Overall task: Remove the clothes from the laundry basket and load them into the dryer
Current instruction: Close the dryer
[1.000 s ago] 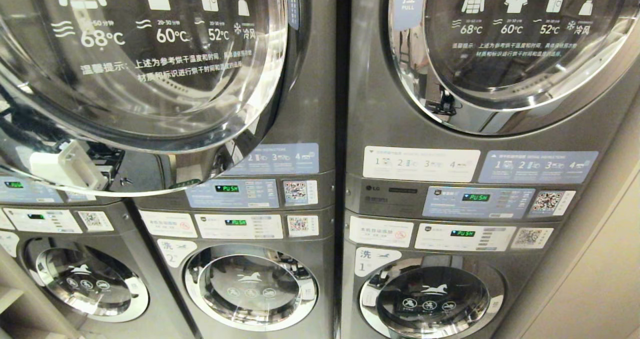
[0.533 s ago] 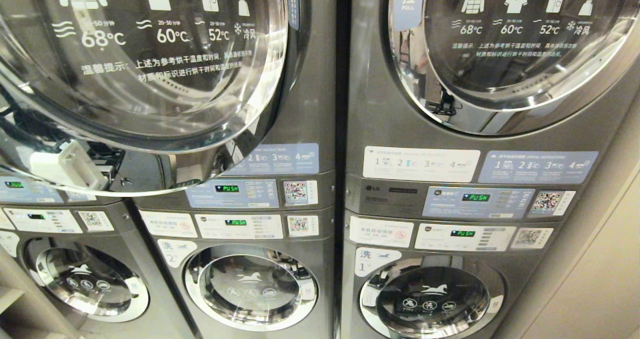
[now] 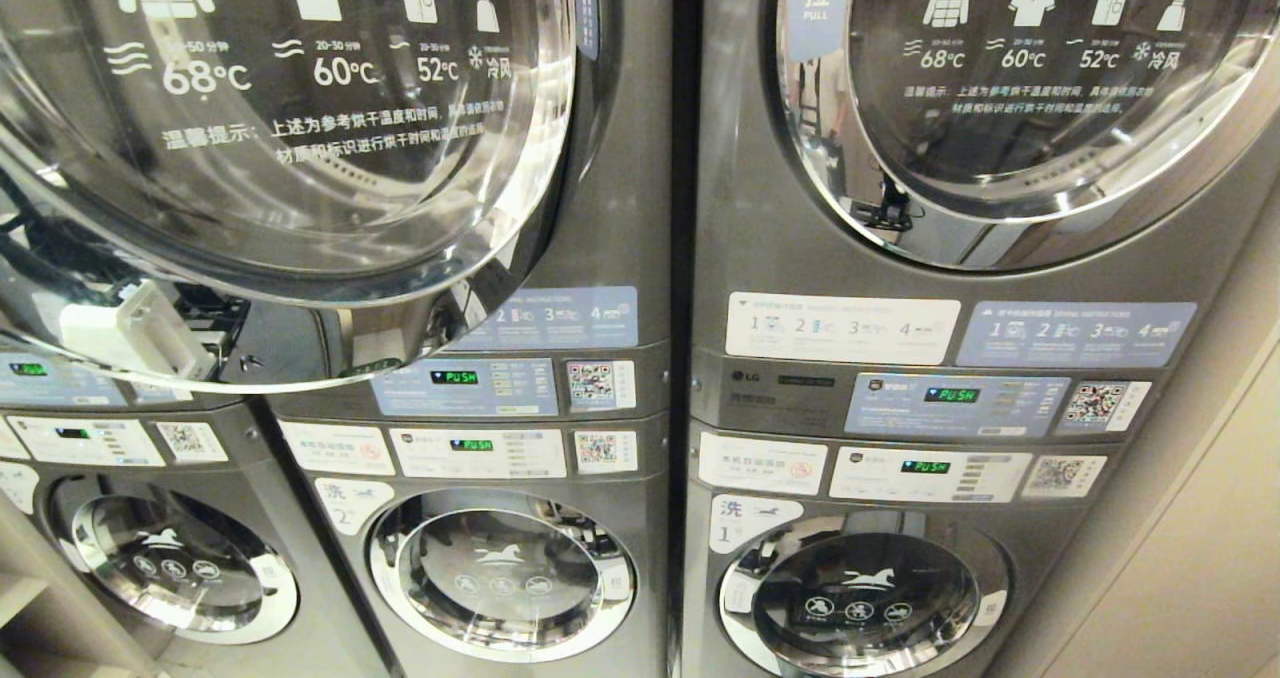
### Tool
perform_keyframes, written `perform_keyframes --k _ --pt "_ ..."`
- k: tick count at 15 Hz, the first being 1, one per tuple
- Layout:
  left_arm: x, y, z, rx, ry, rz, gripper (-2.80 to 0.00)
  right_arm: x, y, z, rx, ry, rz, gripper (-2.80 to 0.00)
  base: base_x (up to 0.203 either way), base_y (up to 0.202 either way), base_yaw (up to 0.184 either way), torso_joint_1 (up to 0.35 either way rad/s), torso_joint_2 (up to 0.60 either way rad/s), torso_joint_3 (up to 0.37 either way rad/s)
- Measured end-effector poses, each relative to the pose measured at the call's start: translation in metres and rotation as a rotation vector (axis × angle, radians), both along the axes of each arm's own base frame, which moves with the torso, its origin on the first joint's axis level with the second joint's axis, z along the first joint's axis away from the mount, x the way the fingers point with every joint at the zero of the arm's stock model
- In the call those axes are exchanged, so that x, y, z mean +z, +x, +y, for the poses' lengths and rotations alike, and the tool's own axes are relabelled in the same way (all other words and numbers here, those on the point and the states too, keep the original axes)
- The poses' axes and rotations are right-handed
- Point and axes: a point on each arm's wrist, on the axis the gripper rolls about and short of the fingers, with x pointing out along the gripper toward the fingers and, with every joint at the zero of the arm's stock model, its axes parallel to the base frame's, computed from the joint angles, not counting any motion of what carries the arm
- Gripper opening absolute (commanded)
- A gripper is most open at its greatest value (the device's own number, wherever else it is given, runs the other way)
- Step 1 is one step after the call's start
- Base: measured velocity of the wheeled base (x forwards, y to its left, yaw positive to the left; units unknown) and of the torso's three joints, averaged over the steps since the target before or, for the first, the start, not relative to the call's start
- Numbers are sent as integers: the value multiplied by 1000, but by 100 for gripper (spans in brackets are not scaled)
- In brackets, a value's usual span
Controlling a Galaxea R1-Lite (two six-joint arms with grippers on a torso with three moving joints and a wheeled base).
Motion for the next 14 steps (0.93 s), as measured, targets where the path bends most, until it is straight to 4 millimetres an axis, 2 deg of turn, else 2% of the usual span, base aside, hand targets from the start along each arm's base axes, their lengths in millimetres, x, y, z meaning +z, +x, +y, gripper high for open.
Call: perform_keyframes --k 14 --pt "0 0 0 0 3 0 -280 0 0 0 -9 34 2 -280 0 0 0 0 0 0"
